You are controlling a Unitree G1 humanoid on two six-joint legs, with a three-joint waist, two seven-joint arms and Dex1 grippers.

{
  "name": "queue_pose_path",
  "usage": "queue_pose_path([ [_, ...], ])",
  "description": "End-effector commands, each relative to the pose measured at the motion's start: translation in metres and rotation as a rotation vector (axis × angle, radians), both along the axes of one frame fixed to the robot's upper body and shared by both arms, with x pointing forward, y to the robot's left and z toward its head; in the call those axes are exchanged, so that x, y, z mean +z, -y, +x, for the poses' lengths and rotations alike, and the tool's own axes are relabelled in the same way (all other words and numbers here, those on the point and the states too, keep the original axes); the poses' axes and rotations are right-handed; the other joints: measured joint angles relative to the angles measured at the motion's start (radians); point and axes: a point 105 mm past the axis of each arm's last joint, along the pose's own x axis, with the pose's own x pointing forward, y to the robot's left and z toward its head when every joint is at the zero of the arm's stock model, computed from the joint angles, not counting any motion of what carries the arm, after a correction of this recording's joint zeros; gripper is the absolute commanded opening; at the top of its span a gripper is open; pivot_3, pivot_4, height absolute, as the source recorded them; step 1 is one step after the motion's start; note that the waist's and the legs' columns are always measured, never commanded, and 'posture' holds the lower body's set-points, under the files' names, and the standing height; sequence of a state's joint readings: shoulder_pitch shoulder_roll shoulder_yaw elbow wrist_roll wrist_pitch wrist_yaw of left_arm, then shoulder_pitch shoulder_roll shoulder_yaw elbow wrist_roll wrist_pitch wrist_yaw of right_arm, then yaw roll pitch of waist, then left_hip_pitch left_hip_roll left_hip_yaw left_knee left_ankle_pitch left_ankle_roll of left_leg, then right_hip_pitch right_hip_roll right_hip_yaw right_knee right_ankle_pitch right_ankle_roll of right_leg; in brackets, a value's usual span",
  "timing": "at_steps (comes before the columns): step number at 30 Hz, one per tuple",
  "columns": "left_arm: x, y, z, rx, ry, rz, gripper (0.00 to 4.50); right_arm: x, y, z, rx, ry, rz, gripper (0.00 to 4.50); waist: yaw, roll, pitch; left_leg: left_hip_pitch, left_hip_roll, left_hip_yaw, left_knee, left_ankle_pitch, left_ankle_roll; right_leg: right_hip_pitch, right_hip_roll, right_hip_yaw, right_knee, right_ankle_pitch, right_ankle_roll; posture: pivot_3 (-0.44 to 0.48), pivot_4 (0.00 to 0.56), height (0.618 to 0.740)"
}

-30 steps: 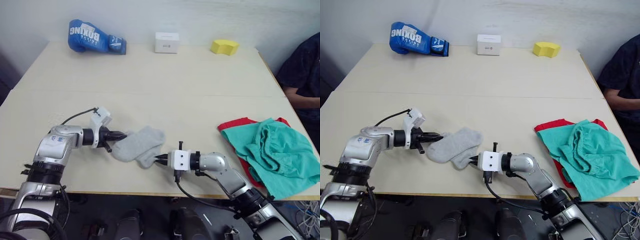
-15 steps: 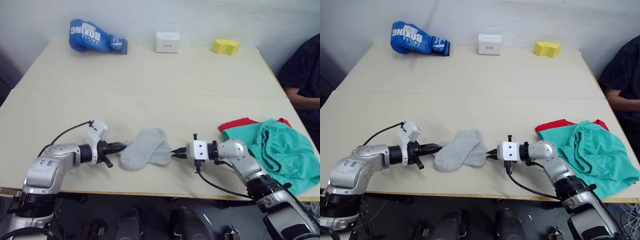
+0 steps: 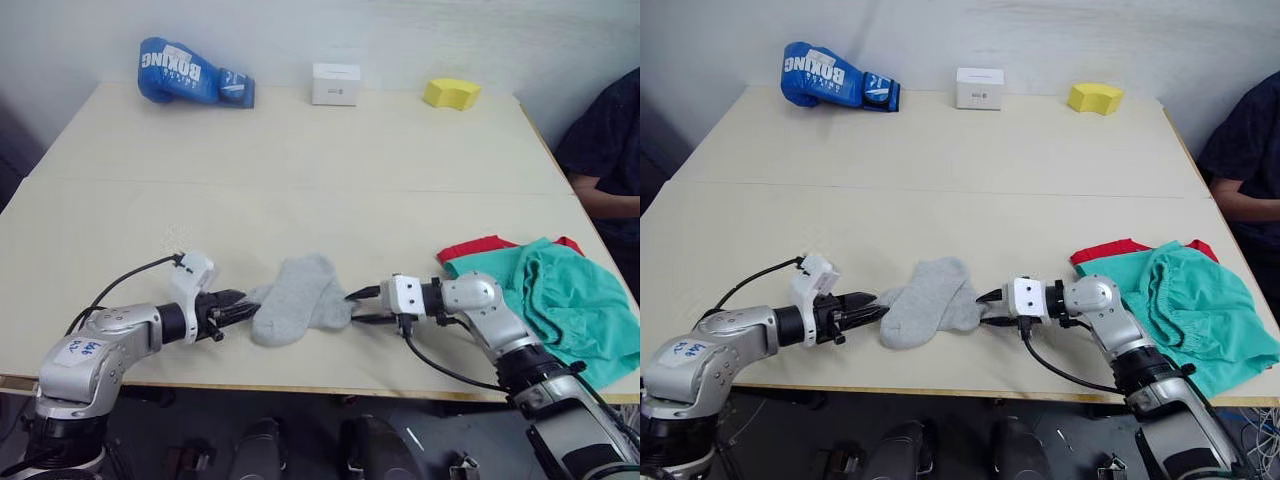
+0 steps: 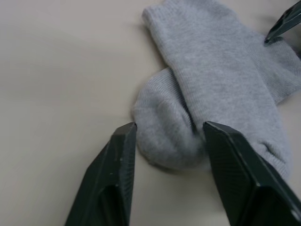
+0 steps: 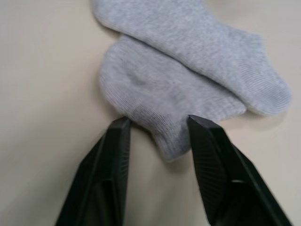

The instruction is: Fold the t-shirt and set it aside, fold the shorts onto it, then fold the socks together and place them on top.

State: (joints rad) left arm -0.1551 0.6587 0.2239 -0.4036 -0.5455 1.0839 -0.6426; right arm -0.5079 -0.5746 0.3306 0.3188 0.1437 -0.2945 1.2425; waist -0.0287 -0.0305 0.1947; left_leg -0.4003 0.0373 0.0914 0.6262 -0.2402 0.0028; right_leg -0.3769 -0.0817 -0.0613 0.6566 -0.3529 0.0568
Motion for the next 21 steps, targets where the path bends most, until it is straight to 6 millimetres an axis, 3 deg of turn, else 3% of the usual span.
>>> queue_pose_path([
  [1, 0.030, -0.007, -0.014, -0.026, 0.006, -0.019, 3.52, 0.012, 0.023, -0.013, 0.027, -0.094, -0.065, 3.10, 0.001, 0.000, 0.000, 0.000, 0.000, 0.000, 0.000, 0.000, 0.000, 0.000, 0.000, 0.000, -0.001, 0.000, 0.000, 0.000, 0.150, 0.740],
  [3, 0.032, -0.010, -0.028, -0.059, -0.065, 0.008, 4.17, 0.024, 0.031, -0.020, 0.029, -0.182, -0.050, 3.77, 0.001, 0.000, 0.000, -0.001, 0.000, 0.000, 0.000, -0.001, 0.001, 0.000, 0.000, 0.000, -0.002, 0.000, 0.000, 0.000, 0.150, 0.740],
  [4, 0.031, -0.011, -0.034, -0.069, -0.107, 0.016, 4.45, 0.032, 0.031, -0.025, 0.046, -0.236, -0.024, 3.78, 0.001, 0.000, 0.000, -0.001, 0.000, -0.001, 0.000, -0.002, 0.000, 0.000, 0.000, 0.000, -0.002, 0.000, 0.000, 0.000, 0.150, 0.740],
  [8, 0.010, -0.019, -0.052, 0.006, -0.328, 0.102, 4.48, 0.056, 0.020, -0.011, -0.038, -0.408, 0.100, 3.78, -0.010, 0.001, 0.001, 0.000, 0.001, -0.001, -0.001, -0.005, -0.003, 0.000, -0.001, 0.001, -0.003, 0.000, -0.001, 0.000, 0.150, 0.740],
  [13, 0.001, 0.014, -0.052, -0.032, -0.294, -0.007, 4.48, 0.046, -0.005, 0.043, -0.357, -0.585, 0.084, 3.78, -0.005, 0.002, 0.001, -0.001, 0.001, -0.001, -0.001, -0.004, -0.005, -0.002, 0.000, 0.000, -0.002, 0.000, -0.003, 0.000, 0.150, 0.740],
  [21, -0.023, 0.027, -0.049, 0.047, -0.319, 0.053, 4.48, 0.035, -0.048, 0.084, -0.471, -0.562, 0.054, 3.78, 0.004, 0.003, 0.001, -0.003, -0.001, 0.000, 0.001, -0.002, 0.000, -0.001, 0.000, -0.001, -0.004, 0.001, -0.002, 0.000, 0.150, 0.740],
])
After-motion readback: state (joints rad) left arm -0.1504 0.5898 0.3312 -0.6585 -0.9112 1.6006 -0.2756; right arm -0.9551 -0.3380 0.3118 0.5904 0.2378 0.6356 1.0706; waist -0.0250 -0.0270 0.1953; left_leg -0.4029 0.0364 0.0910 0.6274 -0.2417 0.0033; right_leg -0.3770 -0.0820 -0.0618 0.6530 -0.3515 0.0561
